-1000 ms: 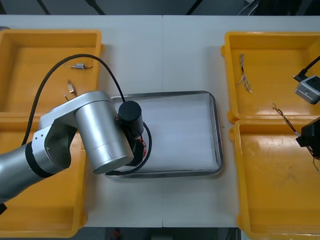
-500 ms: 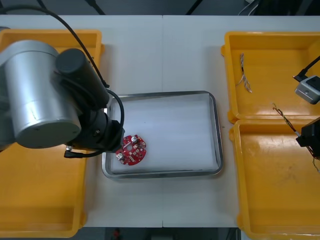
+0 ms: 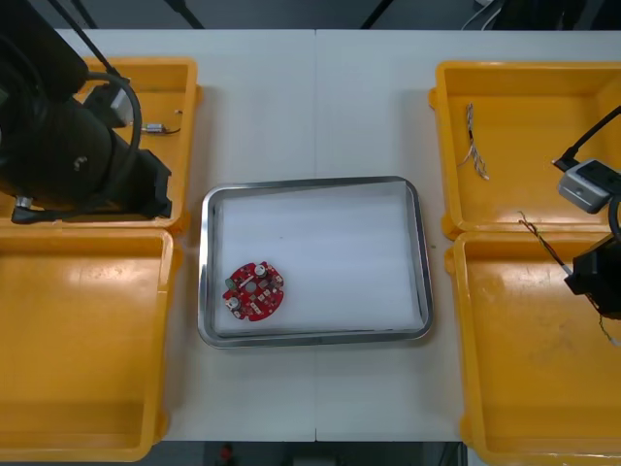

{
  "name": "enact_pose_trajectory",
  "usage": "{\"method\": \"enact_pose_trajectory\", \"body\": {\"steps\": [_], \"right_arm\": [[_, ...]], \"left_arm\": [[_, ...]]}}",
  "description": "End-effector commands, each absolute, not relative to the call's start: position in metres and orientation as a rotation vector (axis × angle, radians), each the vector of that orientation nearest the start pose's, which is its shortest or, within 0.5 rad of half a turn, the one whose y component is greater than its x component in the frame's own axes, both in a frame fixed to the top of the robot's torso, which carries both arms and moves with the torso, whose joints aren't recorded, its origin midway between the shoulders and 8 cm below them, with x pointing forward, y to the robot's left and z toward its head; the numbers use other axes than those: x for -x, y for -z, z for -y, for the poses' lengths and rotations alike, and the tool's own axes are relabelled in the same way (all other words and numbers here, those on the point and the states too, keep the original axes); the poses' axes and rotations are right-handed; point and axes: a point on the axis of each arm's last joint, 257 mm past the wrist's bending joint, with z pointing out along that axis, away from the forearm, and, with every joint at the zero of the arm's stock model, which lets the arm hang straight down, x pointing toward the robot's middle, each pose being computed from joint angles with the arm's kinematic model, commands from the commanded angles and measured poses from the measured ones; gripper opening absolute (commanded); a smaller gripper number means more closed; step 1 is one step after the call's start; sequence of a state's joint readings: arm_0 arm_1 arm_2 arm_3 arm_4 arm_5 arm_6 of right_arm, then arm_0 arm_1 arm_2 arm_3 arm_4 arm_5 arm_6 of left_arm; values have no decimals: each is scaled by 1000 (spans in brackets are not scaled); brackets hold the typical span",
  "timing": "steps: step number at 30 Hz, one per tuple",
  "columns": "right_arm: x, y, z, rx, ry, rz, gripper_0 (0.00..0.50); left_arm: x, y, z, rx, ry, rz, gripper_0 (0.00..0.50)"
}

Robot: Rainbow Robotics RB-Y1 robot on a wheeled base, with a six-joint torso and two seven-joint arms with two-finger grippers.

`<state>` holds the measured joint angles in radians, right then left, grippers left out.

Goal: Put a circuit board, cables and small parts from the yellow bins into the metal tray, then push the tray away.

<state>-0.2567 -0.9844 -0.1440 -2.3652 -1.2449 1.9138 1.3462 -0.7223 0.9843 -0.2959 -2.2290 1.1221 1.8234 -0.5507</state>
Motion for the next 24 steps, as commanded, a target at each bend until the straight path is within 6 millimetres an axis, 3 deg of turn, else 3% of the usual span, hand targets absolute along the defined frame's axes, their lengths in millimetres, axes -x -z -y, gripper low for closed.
{"method": "enact_pose_trajectory", "body": {"steps": [1, 14, 24], "right_arm": [[-333, 130, 254, 980, 20, -2595, 0], [-347, 133, 166, 1409, 138, -2370, 0], [-332, 159, 102, 1678, 152, -2213, 0]], "left_arm": [[-427, 54, -233, -3, 126, -2577, 500], [-478, 25, -299, 222, 113, -2481, 500], [-514, 24, -343, 379, 99, -2412, 500]]}}
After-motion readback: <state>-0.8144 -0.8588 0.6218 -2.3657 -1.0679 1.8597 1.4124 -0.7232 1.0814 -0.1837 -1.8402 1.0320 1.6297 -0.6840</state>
